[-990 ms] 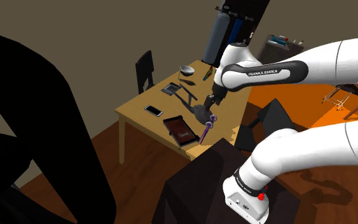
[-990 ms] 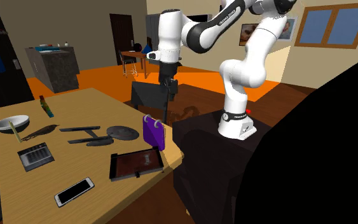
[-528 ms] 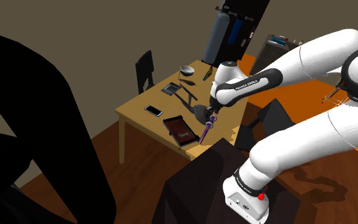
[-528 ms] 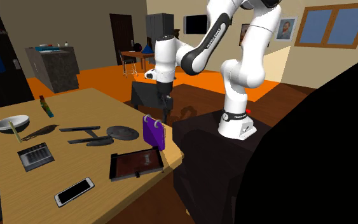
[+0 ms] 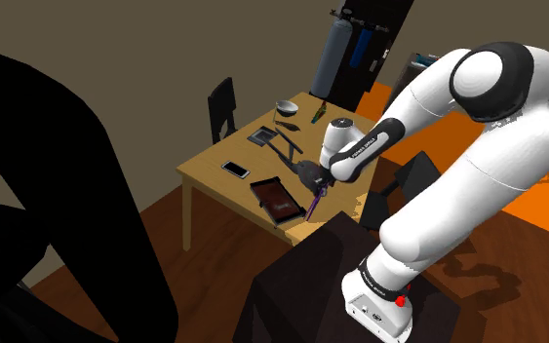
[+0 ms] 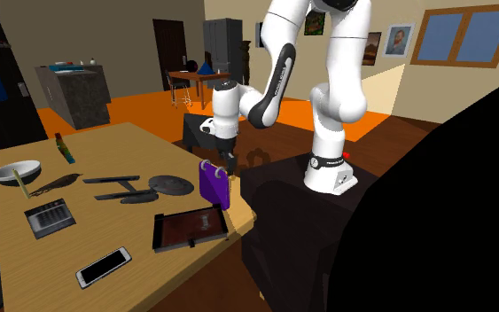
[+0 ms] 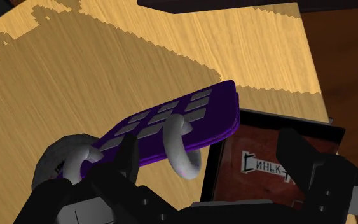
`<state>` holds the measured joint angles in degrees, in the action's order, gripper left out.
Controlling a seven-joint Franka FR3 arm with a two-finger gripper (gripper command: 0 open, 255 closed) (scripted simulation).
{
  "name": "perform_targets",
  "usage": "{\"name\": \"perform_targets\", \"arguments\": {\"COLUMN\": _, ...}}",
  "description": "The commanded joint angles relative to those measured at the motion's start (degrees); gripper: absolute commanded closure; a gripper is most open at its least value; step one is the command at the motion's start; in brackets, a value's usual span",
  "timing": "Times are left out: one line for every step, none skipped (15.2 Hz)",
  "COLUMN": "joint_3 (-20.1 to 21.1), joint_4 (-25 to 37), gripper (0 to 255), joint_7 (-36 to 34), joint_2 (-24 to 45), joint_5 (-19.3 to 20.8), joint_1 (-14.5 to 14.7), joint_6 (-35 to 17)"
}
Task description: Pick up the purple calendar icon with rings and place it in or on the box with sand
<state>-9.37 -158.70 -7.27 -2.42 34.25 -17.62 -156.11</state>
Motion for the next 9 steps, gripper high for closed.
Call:
{"name": "perform_targets", "arguments": {"joint_3": -0.4, "joint_4": 0.3, "gripper": 0, "joint_7": -2.0, "joint_2": 2.7, "joint_5": 2.8, "joint_1": -0.7, "joint_6": -2.3}}
{"name": "perform_targets", "arguments": {"joint_3": -0.6, "joint_4": 0.6, "gripper": 0, "joint_7": -2.8, "joint_2": 3.8, "joint_5": 3.8, "joint_1": -0.9, "joint_6": -3.2}}
{"name": "perform_targets", "arguments": {"joint_3": -0.9, "joint_4": 0.8, "gripper": 0, "joint_7": -3.6, "joint_2": 4.9, "joint_5": 4.9, "joint_1": -1.0, "joint_6": -4.0}}
{"name": "perform_targets", "arguments": {"joint_3": -1.2, "joint_4": 1.1, "gripper": 0, "joint_7": -4.4, "joint_2": 6.1, "joint_5": 5.9, "joint_1": -1.2, "joint_6": -4.9}}
{"name": "perform_targets", "arguments": {"joint_3": -1.5, "joint_4": 1.4, "gripper": 0, "joint_7": -5.3, "joint_2": 7.2, "joint_5": 7.0, "joint_1": -1.2, "joint_6": -5.7}}
{"name": "perform_targets", "arguments": {"joint_3": -1.8, "joint_4": 1.7, "gripper": 0, "joint_7": -6.2, "joint_2": 8.3, "joint_5": 8.2, "joint_1": -1.3, "joint_6": -6.5}}
{"name": "perform_targets", "arguments": {"joint_3": -2.0, "joint_4": 1.9, "gripper": 0, "joint_7": -6.7, "joint_2": 9.0, "joint_5": 8.8, "joint_1": -1.3, "joint_6": -7.0}}
{"name": "perform_targets", "arguments": {"joint_3": -2.1, "joint_4": 1.9, "gripper": 0, "joint_7": -6.7, "joint_2": 9.0, "joint_5": 8.8, "joint_1": -1.3, "joint_6": -7.0}}
{"name": "perform_targets", "arguments": {"joint_3": -2.1, "joint_4": 1.9, "gripper": 0, "joint_7": -6.7, "joint_2": 9.0, "joint_5": 8.8, "joint_1": -1.2, "joint_6": -7.0}}
